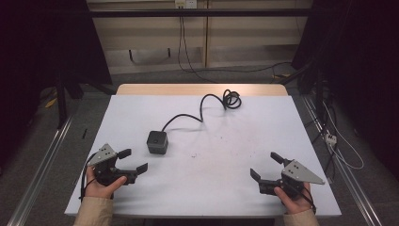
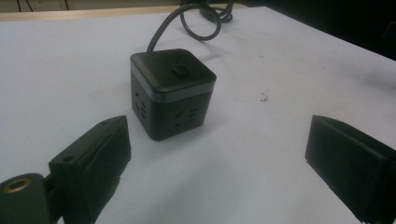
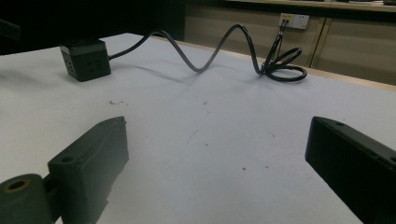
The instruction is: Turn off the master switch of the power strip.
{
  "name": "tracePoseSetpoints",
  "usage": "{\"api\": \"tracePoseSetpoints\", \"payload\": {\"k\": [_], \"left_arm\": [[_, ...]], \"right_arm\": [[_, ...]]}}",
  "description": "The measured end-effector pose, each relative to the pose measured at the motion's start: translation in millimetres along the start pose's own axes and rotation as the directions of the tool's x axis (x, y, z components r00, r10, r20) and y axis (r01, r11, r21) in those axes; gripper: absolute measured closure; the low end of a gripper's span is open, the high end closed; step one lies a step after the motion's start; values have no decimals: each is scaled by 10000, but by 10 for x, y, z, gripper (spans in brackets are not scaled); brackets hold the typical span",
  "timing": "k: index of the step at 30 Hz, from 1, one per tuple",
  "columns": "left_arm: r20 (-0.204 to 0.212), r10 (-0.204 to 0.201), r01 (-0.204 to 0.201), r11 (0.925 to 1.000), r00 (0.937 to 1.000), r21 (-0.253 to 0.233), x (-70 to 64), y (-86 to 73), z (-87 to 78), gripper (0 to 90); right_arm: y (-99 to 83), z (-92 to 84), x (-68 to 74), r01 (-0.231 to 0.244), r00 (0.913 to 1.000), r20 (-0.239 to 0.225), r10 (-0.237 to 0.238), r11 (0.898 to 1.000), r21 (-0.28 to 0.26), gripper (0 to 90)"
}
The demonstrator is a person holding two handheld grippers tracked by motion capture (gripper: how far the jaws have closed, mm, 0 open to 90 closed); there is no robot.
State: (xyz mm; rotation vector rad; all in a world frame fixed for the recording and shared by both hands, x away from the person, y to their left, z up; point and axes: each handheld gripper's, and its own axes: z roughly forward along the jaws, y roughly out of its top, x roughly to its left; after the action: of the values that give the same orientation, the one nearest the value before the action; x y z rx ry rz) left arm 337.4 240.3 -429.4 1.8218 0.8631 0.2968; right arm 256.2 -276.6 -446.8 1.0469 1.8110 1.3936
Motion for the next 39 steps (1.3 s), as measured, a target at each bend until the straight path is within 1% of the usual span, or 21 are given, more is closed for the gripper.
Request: {"api": "tracePoseSetpoints", "payload": {"k": [4, 5, 7, 13, 17, 22, 23, 26, 29, 35, 37, 39], "left_arm": [[13, 0, 0, 10000, 10000, -40, 27, -26, -22, 66], [11, -96, 96, 9999, 10000, -94, 29, -35, -24, 65], [21, -85, 85, 9999, 10000, -61, 44, -50, -35, 64], [-89, -107, 107, 9999, 9999, 63, 77, -87, -65, 64], [-137, -141, 141, 9999, 9998, 1, 93, -103, -85, 63], [-200, -124, 125, 9999, 9997, 33, 108, -127, -108, 64], [-210, -190, 190, 9998, 9996, -5, 109, -135, -108, 64], [-247, -189, 190, 9998, 9995, 65, 124, -153, -120, 64], [-249, -251, 251, 9997, 9994, 0, 139, -163, -134, 64], [-297, -277, 274, 9996, 9992, -87, 159, -178, -164, 64], [-322, -195, 195, 9998, 9993, 1, 168, -187, -170, 64], [-317, -232, 232, 9997, 9992, 1, 166, -200, -167, 64]], "right_arm": [[-2, 0, -2, -11, 10000, 6, 11, 10000, 19, 55], [-2, 0, -4, -9, 10000, 8, 9, 10000, 13, 55], [-1, -1, -3, -14, 10000, 10, 14, 10000, 11, 55], [-2, 0, -1, -7, 10000, 11, 7, 10000, 2, 55], [-3, -1, -1, -16, 10000, 18, 16, 10000, 4, 55], [-5, 1, -1, -18, 10000, 18, 18, 10000, 11, 55], [-6, 1, -1, -23, 10000, 15, 23, 10000, 9, 55], [-7, 1, -1, -20, 10000, 18, 20, 10000, 8, 55], [-8, 2, 1, -18, 10000, 9, 18, 10000, 22, 55], [-8, 4, 6, -23, 10000, -16, 23, 10000, 32, 55], [-9, 4, 5, -27, 10000, -13, 27, 10000, 38, 56], [-10, 4, 4, -30, 10000, -22, 30, 10000, 36, 56]]}}
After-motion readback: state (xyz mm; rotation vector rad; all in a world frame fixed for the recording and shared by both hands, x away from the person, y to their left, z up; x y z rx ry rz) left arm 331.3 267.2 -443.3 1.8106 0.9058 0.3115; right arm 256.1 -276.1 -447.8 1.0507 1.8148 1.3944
